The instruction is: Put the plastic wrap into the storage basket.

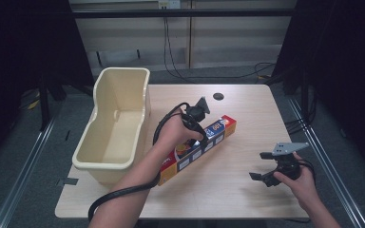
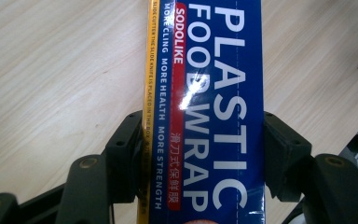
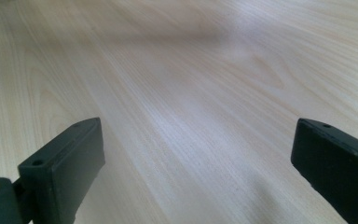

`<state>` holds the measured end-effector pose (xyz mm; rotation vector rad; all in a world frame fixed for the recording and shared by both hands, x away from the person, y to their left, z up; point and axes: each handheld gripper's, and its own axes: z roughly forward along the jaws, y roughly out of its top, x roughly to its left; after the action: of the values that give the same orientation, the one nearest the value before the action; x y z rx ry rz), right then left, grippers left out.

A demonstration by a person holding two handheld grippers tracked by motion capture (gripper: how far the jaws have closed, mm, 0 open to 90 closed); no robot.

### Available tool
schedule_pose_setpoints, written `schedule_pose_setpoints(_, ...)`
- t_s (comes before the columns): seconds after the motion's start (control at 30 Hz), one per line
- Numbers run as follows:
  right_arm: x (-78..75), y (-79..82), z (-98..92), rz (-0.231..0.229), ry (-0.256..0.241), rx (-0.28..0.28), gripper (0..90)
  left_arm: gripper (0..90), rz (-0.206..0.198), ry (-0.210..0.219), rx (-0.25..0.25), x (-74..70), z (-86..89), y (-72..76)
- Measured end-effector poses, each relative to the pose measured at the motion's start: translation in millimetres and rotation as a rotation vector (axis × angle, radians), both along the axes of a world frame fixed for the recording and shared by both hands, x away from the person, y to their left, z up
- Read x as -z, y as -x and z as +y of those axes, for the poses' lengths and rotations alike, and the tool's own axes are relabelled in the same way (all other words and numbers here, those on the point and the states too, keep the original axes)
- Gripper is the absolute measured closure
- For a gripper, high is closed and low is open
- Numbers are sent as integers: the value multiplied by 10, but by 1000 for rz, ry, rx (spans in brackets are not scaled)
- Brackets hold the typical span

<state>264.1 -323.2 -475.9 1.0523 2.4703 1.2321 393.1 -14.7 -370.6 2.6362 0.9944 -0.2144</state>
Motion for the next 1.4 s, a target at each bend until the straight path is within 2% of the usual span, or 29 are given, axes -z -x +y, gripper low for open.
schedule_pose_setpoints(0.1,-9,-11,-3,-3,-6,11,24,403,4,12,-32,-118,85,-14)
schedule_pose_setpoints(0.3,21,-29,22,1,3,0,25,403,-3,0,-39,-264,157,-19)
schedule_pose_setpoints(0.33,23,-33,24,-1,4,-5,25,403,-16,-2,-42,-315,178,-16)
schedule_pose_setpoints(0.4,22,-36,25,-2,4,-6,25,403,-16,1,-45,-343,191,-16)
schedule_pose_setpoints(0.43,23,-42,25,-1,0,-2,26,403,-13,6,-65,-398,221,-18)
schedule_pose_setpoints(0.6,18,-49,22,0,1,7,32,403,-23,0,-65,-500,272,-18)
schedule_pose_setpoints(0.7,21,-65,27,-4,-5,6,31,402,-17,5,-83,-590,347,-22)
schedule_pose_setpoints(1.03,21,-102,61,1,-10,-14,31,403,-26,2,-131,-756,550,-28)
schedule_pose_setpoints(1.2,11,-109,63,-11,-2,-1,29,402,-34,-3,-148,-830,666,-35)
schedule_pose_setpoints(1.4,16,-112,72,-6,-2,-12,29,403,-28,-2,-170,-893,762,-25)
